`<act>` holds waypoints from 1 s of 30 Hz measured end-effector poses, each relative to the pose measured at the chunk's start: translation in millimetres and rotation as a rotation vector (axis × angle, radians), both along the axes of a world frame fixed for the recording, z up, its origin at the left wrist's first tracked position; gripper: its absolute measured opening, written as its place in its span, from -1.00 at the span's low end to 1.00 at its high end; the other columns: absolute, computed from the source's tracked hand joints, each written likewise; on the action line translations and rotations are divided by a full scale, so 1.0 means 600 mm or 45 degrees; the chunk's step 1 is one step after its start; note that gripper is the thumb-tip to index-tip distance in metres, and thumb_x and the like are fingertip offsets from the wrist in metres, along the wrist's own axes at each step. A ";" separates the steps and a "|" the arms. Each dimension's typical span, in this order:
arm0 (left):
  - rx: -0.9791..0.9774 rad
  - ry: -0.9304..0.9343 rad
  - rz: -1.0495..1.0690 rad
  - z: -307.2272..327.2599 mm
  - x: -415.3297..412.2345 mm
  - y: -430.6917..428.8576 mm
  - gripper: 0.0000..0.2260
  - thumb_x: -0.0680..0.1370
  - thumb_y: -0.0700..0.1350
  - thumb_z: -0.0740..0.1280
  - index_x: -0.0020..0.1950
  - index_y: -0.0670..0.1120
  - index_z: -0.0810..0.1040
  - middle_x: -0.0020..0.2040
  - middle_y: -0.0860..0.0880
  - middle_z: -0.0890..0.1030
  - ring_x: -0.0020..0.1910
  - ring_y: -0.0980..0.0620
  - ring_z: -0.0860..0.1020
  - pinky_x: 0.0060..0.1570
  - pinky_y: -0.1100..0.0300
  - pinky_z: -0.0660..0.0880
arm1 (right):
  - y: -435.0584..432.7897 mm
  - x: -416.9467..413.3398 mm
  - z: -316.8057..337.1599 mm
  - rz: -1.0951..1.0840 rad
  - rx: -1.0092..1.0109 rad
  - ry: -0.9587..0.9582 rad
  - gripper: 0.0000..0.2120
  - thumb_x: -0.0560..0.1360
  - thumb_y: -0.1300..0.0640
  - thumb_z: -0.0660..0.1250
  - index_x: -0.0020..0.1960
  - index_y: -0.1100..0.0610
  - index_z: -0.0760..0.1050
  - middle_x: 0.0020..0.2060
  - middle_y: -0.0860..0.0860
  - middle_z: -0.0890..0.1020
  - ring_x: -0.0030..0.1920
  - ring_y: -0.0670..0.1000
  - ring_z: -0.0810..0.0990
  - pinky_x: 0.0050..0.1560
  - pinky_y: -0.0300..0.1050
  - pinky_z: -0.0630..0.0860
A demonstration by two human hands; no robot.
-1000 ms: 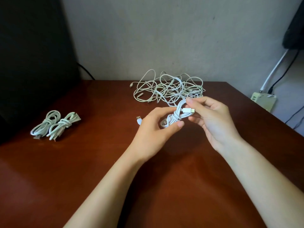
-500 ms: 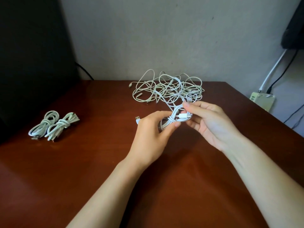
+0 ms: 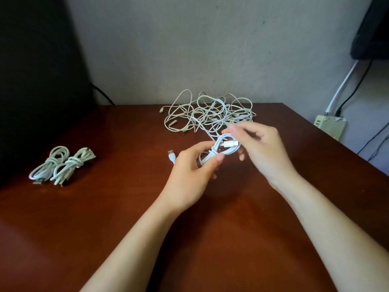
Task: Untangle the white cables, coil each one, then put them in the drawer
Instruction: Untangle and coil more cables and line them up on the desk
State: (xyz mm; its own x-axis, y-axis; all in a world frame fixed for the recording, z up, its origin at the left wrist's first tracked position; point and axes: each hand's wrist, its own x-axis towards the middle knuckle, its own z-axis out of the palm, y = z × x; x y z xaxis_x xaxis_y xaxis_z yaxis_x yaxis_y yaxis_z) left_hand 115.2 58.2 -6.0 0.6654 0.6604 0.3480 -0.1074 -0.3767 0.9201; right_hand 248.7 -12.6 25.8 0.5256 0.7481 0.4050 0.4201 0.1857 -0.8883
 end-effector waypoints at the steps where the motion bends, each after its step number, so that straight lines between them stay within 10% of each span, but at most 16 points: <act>1: -0.016 -0.006 0.006 0.000 -0.001 0.001 -0.86 0.58 -0.20 0.30 0.10 -0.06 0.59 -0.40 0.16 0.53 -0.42 0.24 0.45 -0.41 0.47 0.34 | -0.001 0.003 -0.001 -0.012 0.016 -0.154 -0.96 0.48 0.14 0.41 -0.10 0.05 0.64 -0.29 -0.08 0.62 -0.42 -0.12 0.47 -0.44 -0.20 0.46; 7: 0.036 0.019 0.045 -0.001 -0.006 0.014 -0.81 0.61 -0.19 0.25 0.19 -0.15 0.56 -0.23 0.10 0.58 -0.40 0.27 0.45 -0.35 0.46 0.36 | -0.001 0.009 -0.012 0.119 -0.093 -0.573 -0.57 0.30 0.14 0.56 0.14 0.01 0.58 -0.06 -0.08 0.55 -0.25 -0.07 0.54 -0.20 -0.29 0.55; 11: 0.029 0.090 -0.024 -0.006 -0.007 0.016 -0.81 0.61 -0.17 0.27 0.19 -0.12 0.56 -0.38 0.26 0.54 -0.39 0.34 0.46 -0.31 0.47 0.32 | -0.008 0.022 -0.005 0.091 -0.124 -0.503 -0.60 0.24 0.23 0.59 0.00 -0.04 0.60 -0.09 -0.05 0.64 -0.20 -0.12 0.61 -0.14 -0.27 0.57; 15: -0.038 0.031 -0.096 -0.005 -0.010 0.018 -0.79 0.60 -0.20 0.27 0.22 -0.14 0.56 -0.02 0.06 0.67 -0.10 0.25 0.57 -0.02 0.35 0.43 | -0.005 0.018 -0.006 0.162 -0.088 -0.306 -0.60 0.21 0.33 0.58 -0.05 0.00 0.61 -0.13 -0.04 0.68 -0.19 -0.13 0.66 -0.14 -0.30 0.56; 21: -0.053 0.057 -0.176 -0.006 -0.008 0.018 -0.78 0.61 -0.31 0.21 0.23 -0.28 0.53 -0.38 0.28 0.55 -0.42 0.40 0.44 -0.34 0.56 0.29 | -0.005 0.015 -0.008 0.165 -0.041 -0.336 -0.56 0.22 0.36 0.57 -0.05 -0.06 0.59 -0.09 0.04 0.67 -0.17 -0.05 0.67 -0.13 -0.30 0.57; 30: 0.036 0.105 -0.127 -0.010 -0.012 0.020 -0.78 0.62 -0.24 0.23 0.21 -0.15 0.58 -0.25 0.28 0.59 -0.31 0.43 0.47 -0.26 0.55 0.32 | -0.003 0.013 -0.016 0.063 -0.060 -0.497 -0.65 0.27 0.28 0.57 0.04 0.13 0.65 -0.13 0.08 0.67 -0.21 -0.04 0.66 -0.10 -0.15 0.62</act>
